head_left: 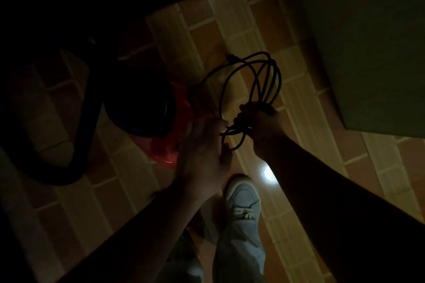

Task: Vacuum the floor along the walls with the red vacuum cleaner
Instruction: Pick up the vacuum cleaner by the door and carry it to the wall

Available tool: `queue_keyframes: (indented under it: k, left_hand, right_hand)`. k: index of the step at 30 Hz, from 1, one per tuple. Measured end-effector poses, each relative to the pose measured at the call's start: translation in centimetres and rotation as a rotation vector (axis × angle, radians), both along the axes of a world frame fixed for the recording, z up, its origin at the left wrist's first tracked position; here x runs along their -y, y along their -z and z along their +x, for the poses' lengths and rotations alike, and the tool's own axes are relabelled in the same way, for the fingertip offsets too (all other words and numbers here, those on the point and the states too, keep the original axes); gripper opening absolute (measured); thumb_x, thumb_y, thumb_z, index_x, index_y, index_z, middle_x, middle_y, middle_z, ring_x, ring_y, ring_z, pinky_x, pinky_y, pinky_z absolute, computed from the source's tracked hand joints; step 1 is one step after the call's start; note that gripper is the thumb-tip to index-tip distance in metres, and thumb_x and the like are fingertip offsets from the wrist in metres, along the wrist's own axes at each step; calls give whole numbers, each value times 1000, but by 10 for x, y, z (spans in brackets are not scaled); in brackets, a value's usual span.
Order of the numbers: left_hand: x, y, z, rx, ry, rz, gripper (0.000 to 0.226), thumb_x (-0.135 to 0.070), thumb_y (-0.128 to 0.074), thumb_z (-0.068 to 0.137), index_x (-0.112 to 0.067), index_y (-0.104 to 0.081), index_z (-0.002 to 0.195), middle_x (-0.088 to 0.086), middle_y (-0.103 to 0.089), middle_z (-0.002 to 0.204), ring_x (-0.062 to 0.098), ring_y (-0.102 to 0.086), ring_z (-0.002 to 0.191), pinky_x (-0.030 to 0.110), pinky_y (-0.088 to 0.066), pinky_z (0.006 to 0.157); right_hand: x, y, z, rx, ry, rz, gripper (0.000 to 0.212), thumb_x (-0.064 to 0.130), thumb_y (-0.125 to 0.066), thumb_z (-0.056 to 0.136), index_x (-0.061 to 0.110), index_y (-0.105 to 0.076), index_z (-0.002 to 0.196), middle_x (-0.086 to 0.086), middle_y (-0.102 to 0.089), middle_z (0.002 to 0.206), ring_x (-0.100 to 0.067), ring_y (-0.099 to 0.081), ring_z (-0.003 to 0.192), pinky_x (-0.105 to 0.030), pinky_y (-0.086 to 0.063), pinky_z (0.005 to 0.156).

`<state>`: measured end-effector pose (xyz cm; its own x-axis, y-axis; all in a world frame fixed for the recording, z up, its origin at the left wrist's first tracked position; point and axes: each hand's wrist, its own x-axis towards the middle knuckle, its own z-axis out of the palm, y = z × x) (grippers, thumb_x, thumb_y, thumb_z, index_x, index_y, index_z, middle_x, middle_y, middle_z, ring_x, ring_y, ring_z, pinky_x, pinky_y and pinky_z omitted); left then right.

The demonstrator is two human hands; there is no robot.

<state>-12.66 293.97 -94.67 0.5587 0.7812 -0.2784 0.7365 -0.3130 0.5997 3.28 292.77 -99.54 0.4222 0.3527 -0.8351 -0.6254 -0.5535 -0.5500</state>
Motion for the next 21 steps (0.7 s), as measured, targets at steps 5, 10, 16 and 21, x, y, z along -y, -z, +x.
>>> queue_keyframes:
  k: [5, 10, 16, 21]
  left_hand:
    - [-25, -25, -56, 156, -595, 218, 57, -36, -65, 86, -5, -51, 132, 6, -46, 131, 6, -41, 118, 12, -38, 102]
    - [-68, -17, -80, 29, -934, -84, 67, -44, -72, 87, -9, -46, 138, 8, -54, 135, 29, -53, 127, 20, -37, 91]
    - [-74, -17, -64, 76, -834, -220, 57, -15, -59, 100, -1, -38, 151, 14, -46, 150, 12, -44, 128, -15, -15, 63]
    - [-71, -14, -65, 250, -873, -308, 67, -6, -63, 97, -5, -29, 154, -3, -44, 135, 5, -43, 117, -11, -31, 66]
  right_hand:
    - [-13, -17, -11, 62, -260, 93, 9, 13, -75, 87, 10, -69, 81, -8, -66, 69, -29, -67, 75, -47, -57, 82]
    - [-20, -35, -24, 186, -387, 114, 23, 19, -77, 88, 14, -60, 103, -3, -70, 74, -19, -71, 71, -40, -59, 73]
    - [-33, -43, -32, 340, -547, 105, 16, 9, -75, 86, 8, -61, 80, 9, -61, 62, -4, -58, 54, -24, -46, 54]
    - [-55, -61, -37, 223, -532, 137, 39, 11, -80, 83, 11, -58, 115, -6, -73, 86, -13, -71, 67, -22, -53, 53]
